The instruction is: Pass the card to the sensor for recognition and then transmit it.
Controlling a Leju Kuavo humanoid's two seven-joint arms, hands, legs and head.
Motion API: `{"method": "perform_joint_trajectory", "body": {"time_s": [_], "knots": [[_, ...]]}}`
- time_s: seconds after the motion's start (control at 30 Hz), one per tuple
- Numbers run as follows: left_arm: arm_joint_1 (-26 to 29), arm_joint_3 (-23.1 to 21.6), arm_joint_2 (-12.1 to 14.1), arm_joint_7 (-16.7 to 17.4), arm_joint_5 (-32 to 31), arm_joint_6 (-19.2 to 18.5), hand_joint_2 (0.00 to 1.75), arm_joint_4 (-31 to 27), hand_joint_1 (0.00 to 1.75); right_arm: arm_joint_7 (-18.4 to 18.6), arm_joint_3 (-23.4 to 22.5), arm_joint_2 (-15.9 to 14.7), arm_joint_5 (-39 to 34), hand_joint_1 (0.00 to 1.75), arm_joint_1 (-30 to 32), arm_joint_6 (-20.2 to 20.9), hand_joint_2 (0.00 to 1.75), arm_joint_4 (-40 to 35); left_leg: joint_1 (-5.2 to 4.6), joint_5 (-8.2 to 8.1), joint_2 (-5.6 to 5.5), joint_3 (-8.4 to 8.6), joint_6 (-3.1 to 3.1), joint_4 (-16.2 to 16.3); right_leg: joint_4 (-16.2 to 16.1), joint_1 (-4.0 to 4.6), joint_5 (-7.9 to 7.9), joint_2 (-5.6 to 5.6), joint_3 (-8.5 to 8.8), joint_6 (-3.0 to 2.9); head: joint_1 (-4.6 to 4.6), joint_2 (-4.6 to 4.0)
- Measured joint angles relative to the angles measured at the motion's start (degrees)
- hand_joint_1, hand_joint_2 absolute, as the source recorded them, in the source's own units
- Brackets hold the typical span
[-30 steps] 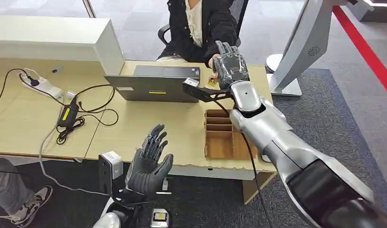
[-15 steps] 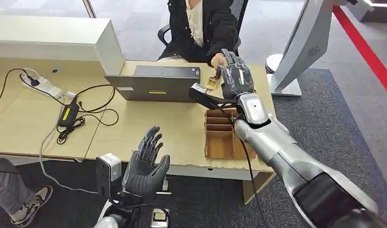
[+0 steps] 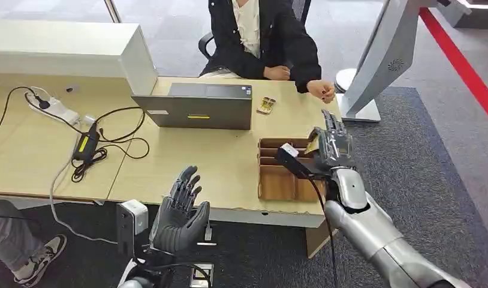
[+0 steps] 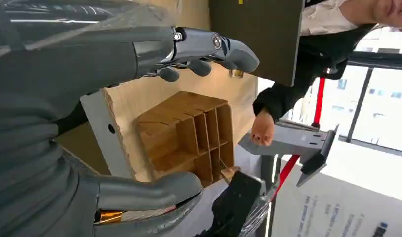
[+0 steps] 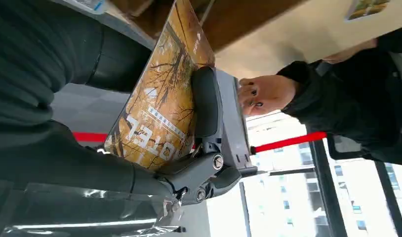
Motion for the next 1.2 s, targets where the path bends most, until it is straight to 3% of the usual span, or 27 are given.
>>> {"method": "perform_joint_trajectory", "body": {"time_s": [0.27,1.2], "knots": [[0.0,0.0,0.4,0.0,0.1,-0.3,1.75,-0.2,0.00,0.7,-5.3,-3.6,0.8,1.75,6.5,0.2,1.75,-8.2,-0.01,0.01,0.02,0.00,0.00,0.0,0.0,-0.01,0.00,0.01,0.01,0.00,0.00,0.00],[-0.9,-0.8,0.1,-1.6,1.3,-4.5,1.75,0.9,0.00,1.4,-14.3,-6.7,1.4,1.75,13.8,1.4,1.75,-17.4,-0.02,0.00,0.07,0.00,0.00,0.0,0.0,-0.02,0.01,0.03,-0.02,0.01,-0.02,0.00]]}}
